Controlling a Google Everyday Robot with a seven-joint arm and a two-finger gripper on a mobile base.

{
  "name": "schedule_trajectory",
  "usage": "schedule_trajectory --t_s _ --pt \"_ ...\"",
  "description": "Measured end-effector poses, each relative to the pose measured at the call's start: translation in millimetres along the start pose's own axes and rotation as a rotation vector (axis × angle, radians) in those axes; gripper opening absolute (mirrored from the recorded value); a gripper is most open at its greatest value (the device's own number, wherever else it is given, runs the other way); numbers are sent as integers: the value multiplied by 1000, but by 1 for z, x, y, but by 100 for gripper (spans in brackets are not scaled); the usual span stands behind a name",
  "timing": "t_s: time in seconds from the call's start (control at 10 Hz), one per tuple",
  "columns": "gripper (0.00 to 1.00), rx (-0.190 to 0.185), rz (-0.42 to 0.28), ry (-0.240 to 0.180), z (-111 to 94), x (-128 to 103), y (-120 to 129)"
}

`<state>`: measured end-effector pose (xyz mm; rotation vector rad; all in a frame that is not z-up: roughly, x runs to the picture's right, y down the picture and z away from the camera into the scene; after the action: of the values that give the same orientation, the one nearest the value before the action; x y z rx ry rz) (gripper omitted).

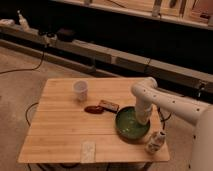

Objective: Push the ceramic bowl across the table

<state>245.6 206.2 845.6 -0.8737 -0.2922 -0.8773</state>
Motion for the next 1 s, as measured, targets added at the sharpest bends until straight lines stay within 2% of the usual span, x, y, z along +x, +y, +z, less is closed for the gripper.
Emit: schedule_trajectory --t_s 0.1,0.3,0.5,1.0 --pt "0 10 25 2 2 4 7" --pt "6 74 66 16 3 12 15" --pt "14 84 74 19 4 14 17" --pt "64 84 70 20 3 13 15"
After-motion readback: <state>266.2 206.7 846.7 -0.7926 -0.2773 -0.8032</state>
